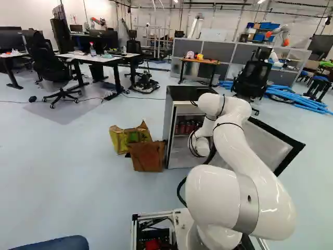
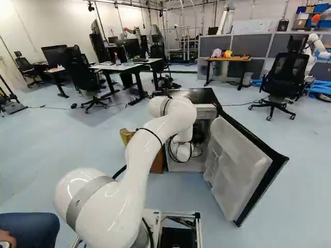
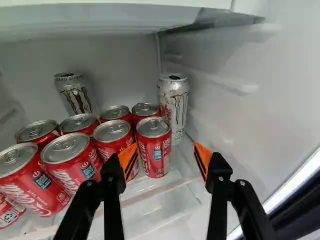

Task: Grab a drink from the fridge

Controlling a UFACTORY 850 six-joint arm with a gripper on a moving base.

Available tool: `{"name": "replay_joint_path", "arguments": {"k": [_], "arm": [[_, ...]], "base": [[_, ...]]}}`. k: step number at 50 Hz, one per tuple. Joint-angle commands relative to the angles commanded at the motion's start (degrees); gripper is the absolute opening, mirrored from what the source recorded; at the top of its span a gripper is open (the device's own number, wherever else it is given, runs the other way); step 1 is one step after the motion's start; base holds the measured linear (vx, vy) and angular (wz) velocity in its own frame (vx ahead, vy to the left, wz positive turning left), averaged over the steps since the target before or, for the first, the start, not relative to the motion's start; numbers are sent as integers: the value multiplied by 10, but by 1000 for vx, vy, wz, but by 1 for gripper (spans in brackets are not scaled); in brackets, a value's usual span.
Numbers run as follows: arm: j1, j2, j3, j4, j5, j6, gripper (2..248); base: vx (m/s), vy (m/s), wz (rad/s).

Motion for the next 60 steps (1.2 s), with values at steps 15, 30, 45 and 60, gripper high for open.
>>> {"name": "replay_joint_path", "arguments": {"k": [15,30,45,60], "arm": [[-4,-10,-18,0,-7,0,168],[-13,-17,-31,0,-11,0,168],[-13,-20,-37,0,-11,0,168],[-11,-29,-53,0,-11,0,168]], "base": [[0,0,0],[0,0,0],[0,0,0],[0,0,0]]}}
